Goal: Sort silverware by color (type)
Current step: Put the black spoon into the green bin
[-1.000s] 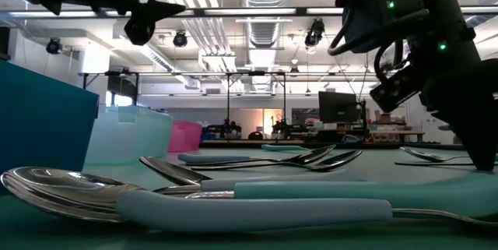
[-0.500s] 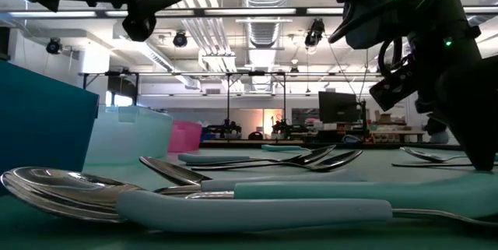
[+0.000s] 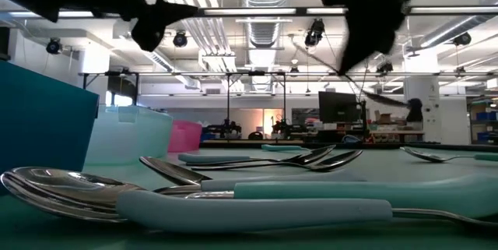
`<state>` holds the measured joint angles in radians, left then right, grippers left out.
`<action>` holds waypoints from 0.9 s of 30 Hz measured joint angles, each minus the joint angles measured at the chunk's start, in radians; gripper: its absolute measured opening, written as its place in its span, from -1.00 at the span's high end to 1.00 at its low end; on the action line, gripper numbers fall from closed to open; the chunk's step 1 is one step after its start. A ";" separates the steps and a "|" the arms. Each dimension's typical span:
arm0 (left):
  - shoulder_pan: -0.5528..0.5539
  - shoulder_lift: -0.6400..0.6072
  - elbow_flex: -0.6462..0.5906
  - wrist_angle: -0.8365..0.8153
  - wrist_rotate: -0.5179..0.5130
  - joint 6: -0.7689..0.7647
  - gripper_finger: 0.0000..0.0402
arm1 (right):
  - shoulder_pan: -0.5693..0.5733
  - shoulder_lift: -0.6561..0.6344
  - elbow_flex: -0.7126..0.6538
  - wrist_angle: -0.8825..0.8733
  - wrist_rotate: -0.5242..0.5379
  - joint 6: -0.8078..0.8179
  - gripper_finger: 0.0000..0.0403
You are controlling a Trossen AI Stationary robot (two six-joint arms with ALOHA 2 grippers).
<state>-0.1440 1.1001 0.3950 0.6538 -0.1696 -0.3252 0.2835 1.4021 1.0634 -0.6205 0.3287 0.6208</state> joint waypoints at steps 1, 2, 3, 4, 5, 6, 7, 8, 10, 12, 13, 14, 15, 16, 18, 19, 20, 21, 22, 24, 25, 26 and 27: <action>0.001 0.033 0.000 0.048 -0.007 0.002 0.22 | 0.000 -0.010 -0.001 0.043 0.028 -0.040 0.96; 0.001 0.065 0.000 0.095 -0.008 0.002 0.22 | 0.000 -0.020 -0.002 0.100 0.054 -0.088 0.96; 0.000 0.096 0.000 0.145 -0.008 0.002 0.22 | 0.000 -0.024 -0.002 0.169 0.076 -0.135 0.96; 0.000 0.128 0.000 0.199 -0.007 0.003 0.22 | 0.000 -0.026 -0.001 0.230 0.099 -0.185 0.96; 0.000 0.160 0.000 0.247 -0.007 0.003 0.22 | 0.000 -0.028 -0.001 0.285 0.121 -0.238 0.96; 0.000 0.192 0.000 0.293 -0.006 0.005 0.22 | 0.000 -0.027 -0.001 0.335 0.140 -0.289 0.96; 0.000 0.223 0.000 0.342 -0.006 0.006 0.22 | 0.000 -0.020 -0.001 0.389 0.147 -0.336 0.96; 0.000 0.252 0.000 0.391 -0.006 0.008 0.22 | -0.003 -0.014 -0.001 0.441 0.150 -0.379 0.96; 0.000 0.309 0.000 0.491 -0.006 0.023 0.22 | -0.003 0.005 -0.001 0.526 0.156 -0.455 0.96; 0.000 0.363 0.000 0.572 -0.003 0.031 0.22 | -0.003 0.022 0.002 0.584 0.167 -0.516 0.96; 0.000 0.389 -0.001 0.616 0.008 0.032 0.22 | -0.003 0.031 0.004 0.597 0.172 -0.541 0.96; 0.000 0.413 -0.001 0.653 0.024 0.037 0.22 | -0.004 0.039 0.007 0.603 0.173 -0.560 0.96; 0.000 0.432 -0.001 0.680 0.042 0.044 0.22 | -0.005 0.044 0.011 0.604 0.172 -0.571 0.96; -0.001 0.453 -0.001 0.713 0.067 0.050 0.22 | -0.007 0.050 0.011 0.605 0.173 -0.579 0.96; -0.002 0.489 0.002 0.756 0.106 0.058 0.22 | -0.011 0.058 0.011 0.610 0.175 -0.582 0.96; -0.002 0.505 0.002 0.779 0.117 0.059 0.22 | -0.012 0.063 0.011 0.610 0.174 -0.581 0.96; -0.002 0.522 0.002 0.807 0.123 0.061 0.22 | -0.014 0.068 0.011 0.613 0.174 -0.581 0.96; -0.002 0.533 0.003 0.821 0.125 0.064 0.22 | -0.014 0.071 0.011 0.614 0.173 -0.581 0.96; -0.002 0.545 0.003 0.837 0.125 0.069 0.22 | -0.014 0.075 0.011 0.613 0.173 -0.581 0.96; -0.002 0.563 0.003 0.857 0.125 0.073 0.22 | -0.014 0.085 0.011 0.623 0.170 -0.582 0.96; -0.002 0.571 0.005 0.870 0.122 0.073 0.22 | -0.014 0.088 0.011 0.624 0.168 -0.587 0.96; -0.002 0.576 0.010 0.875 0.118 0.076 0.22 | -0.014 0.091 0.011 0.627 0.163 -0.588 0.96; -0.002 0.578 0.017 0.878 0.112 0.084 0.22 | -0.014 0.093 0.011 0.635 0.161 -0.589 0.96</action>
<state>-0.1463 1.6784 0.4117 1.5320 -0.0580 -0.2408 0.2695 1.4954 1.0745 0.0150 0.4892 0.0322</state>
